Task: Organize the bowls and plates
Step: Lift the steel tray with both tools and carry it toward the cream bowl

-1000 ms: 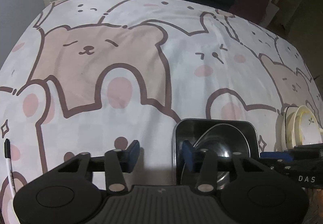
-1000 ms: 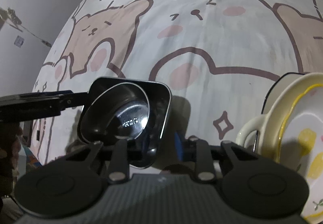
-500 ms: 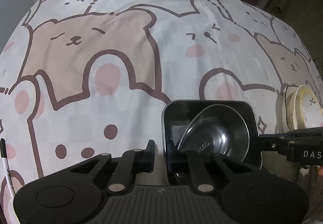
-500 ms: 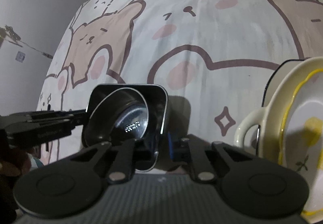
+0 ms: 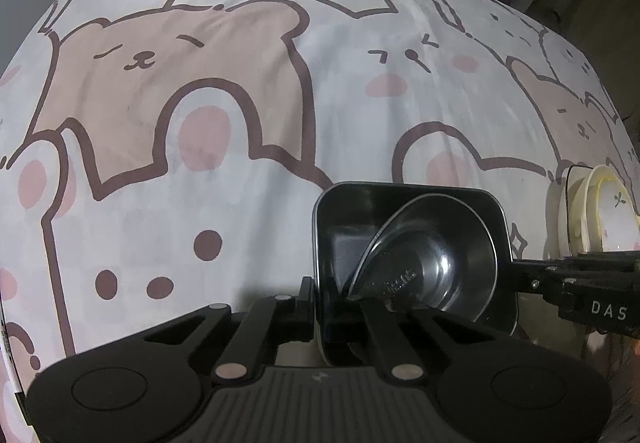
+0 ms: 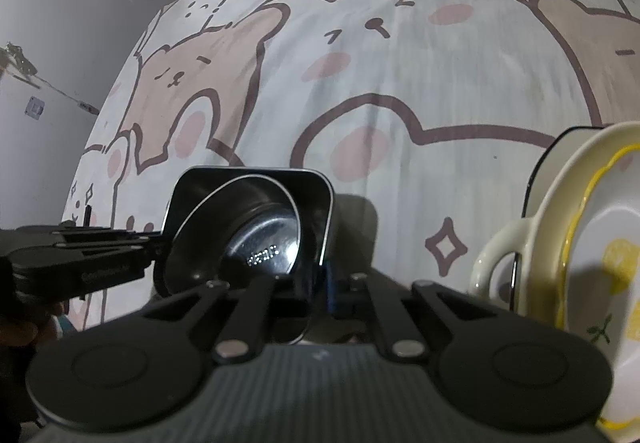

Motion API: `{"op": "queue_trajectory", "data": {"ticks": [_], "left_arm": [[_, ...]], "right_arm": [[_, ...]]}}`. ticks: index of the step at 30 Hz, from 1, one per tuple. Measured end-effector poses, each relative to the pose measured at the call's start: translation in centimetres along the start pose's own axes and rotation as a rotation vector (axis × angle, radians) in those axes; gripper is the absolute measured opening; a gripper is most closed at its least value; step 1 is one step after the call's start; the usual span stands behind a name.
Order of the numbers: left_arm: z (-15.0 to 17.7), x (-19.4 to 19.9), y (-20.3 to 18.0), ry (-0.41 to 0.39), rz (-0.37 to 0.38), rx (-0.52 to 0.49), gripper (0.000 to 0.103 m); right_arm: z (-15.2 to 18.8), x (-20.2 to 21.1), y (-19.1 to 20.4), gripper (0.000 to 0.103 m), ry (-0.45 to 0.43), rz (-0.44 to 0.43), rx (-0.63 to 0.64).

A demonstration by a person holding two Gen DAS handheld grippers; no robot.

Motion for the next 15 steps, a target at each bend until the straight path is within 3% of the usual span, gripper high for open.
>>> {"op": "queue_trajectory", "data": {"ticks": [15], "left_arm": [[-0.12,0.36,0.05,-0.019,-0.004,0.021,0.003]], "right_arm": [[-0.07,-0.07,-0.16,0.007,0.001,0.001,-0.022]]}}
Point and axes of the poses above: each gripper's, at about its wrist camera, not at the fingertips, and x roughly against the way its jaws point, y to its left, z to its underside, the point moved 9 cm from there along -x, roughly the way its jaws point, and after that the axes turned 2 degrees about x, right-handed, at the moved point
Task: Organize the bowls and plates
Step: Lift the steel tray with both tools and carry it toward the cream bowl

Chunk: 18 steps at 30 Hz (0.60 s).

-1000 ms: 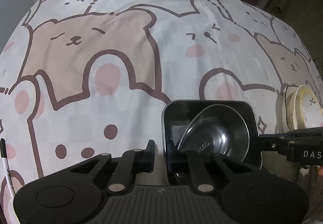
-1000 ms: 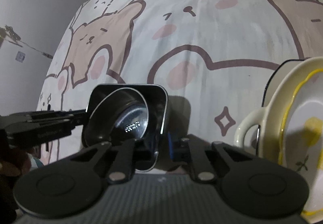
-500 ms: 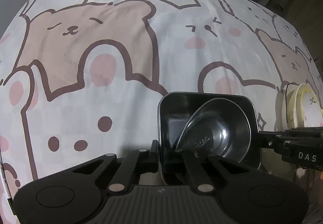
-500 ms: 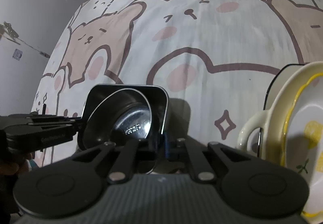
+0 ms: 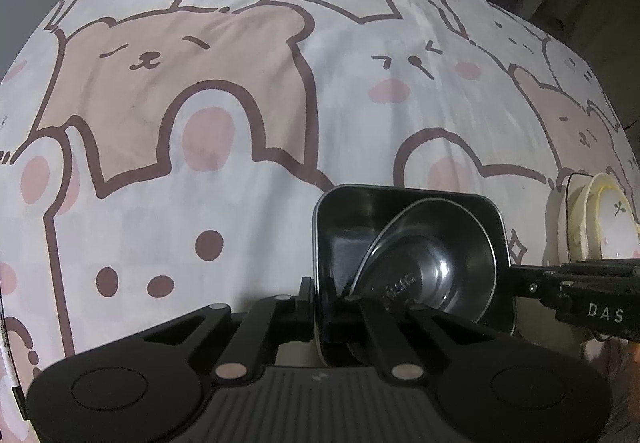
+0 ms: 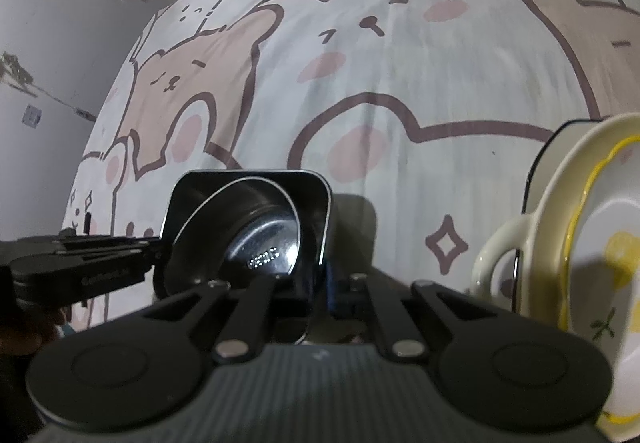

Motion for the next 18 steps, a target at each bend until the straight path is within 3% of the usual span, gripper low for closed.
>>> {"op": "queue_trajectory", "data": {"ticks": [8,18], "left_arm": [[-0.6,1.9,-0.2,-0.058,0.008,0.03,0.003],[-1.8,5.5,-3.2,-0.169,0.026,0.068,0.003]], "right_arm": [[-0.4,0.8,0.3,0.007,-0.024,-0.017,0.018],[-2.0,5.5,0.0,0.007,-0.127,-0.052,0.07]]}}
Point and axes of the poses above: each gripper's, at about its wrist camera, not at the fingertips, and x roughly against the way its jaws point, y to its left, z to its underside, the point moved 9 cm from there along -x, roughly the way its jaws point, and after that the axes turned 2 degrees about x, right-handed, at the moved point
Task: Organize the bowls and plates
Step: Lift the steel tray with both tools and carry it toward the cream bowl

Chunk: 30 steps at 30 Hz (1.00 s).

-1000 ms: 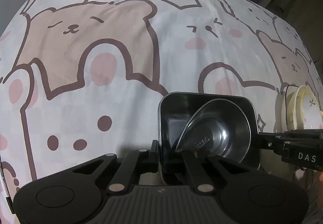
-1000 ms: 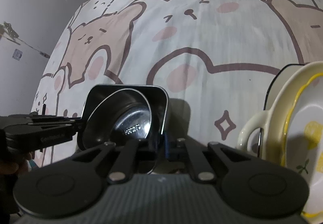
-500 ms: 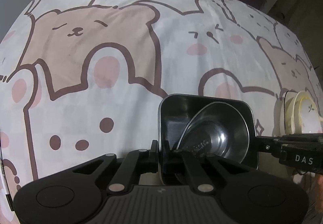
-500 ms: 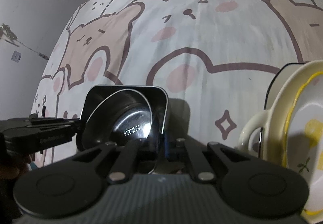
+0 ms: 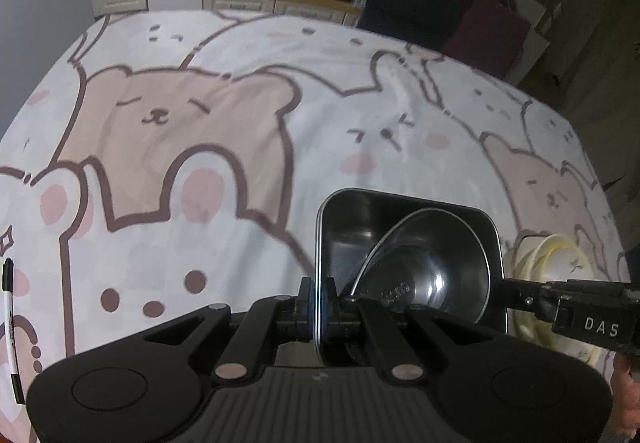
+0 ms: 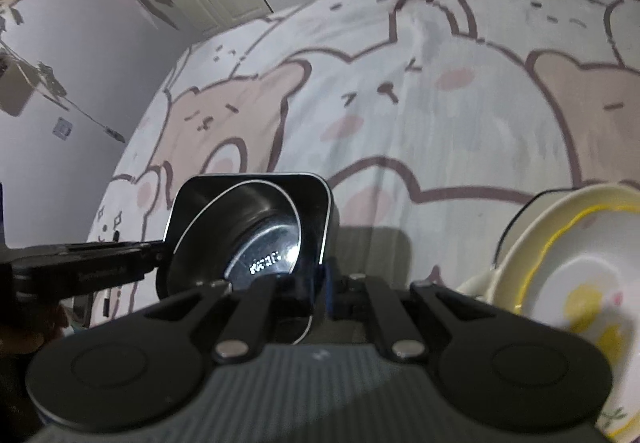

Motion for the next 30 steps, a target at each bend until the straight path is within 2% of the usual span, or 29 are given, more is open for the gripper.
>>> {"op": "queue_trajectory", "data": {"ticks": [15,30], "left_arm": [[0.1,2.1,-9.1,-0.082,0.075,-0.053,0.003],[2.2,0.1,-19.3,-0.048,0.18,-0.151,0.005]], "right_arm": [[-0.5,9.3,-5.1,0.006,-0.162,0.026,-0.02],[1.4,15.9,-14.1,0.006,-0.26,0.097,-0.108]]}}
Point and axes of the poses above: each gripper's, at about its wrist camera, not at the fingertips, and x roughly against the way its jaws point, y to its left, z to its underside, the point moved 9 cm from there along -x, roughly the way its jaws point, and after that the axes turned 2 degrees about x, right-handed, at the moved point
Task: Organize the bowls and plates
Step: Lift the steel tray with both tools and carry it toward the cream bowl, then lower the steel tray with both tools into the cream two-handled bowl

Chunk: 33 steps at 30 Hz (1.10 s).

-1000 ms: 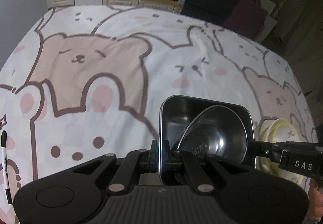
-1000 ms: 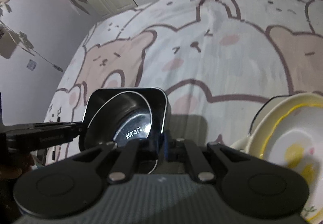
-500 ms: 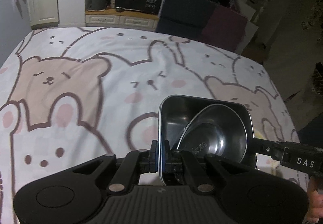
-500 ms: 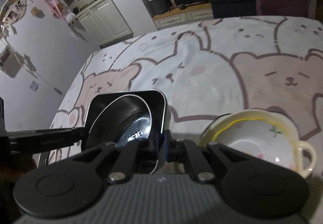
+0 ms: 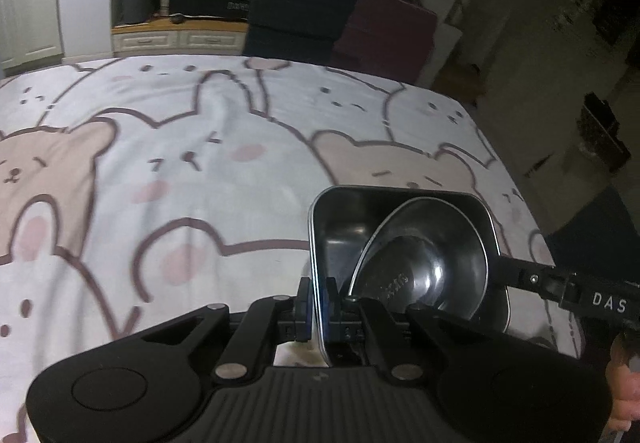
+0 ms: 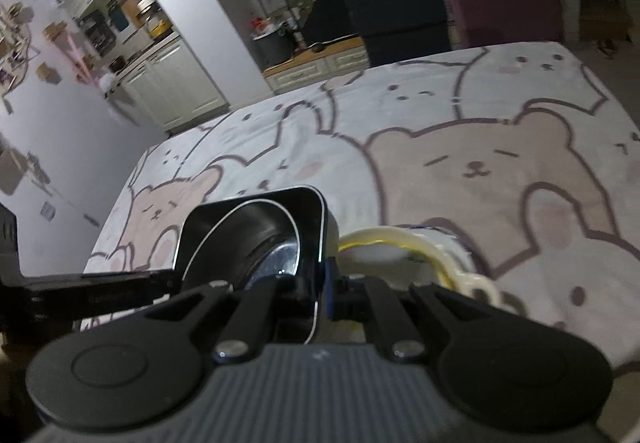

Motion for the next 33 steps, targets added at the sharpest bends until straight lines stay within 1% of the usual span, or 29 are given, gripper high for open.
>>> {"op": "queue_trajectory", "data": {"ticks": [6,13,16,22,33], "left_arm": [[0.6,-1.8,-2.5,0.037,0.02,-0.025,0.006],[1.3,-3.8,-3.0,0.105,0.027,0.012,0.006],[1.6,-4.3,-3.1,0.127,0.018,0.008,0.006],[1.7,-4.9,-2.6,0.151,0.006,0.014,0.006],[1.8,-5.3,-2.2,0.175,0.001,0.012,0.007]], "right_arm": [[0.4,0.7,-3.1,0.006,-0.007,0.047,-0.032],[1.0,0.0,-5.1,0.006,0.023,0.085,-0.032],[1.4,-0.2,-6.0,0.006,0.042,0.102,-0.033],[2.1,-1.6,-6.3,0.006,0.089,0.132,-0.013],[2.4,-2.4,-6.0,0.006,0.123,0.141,0.007]]}}
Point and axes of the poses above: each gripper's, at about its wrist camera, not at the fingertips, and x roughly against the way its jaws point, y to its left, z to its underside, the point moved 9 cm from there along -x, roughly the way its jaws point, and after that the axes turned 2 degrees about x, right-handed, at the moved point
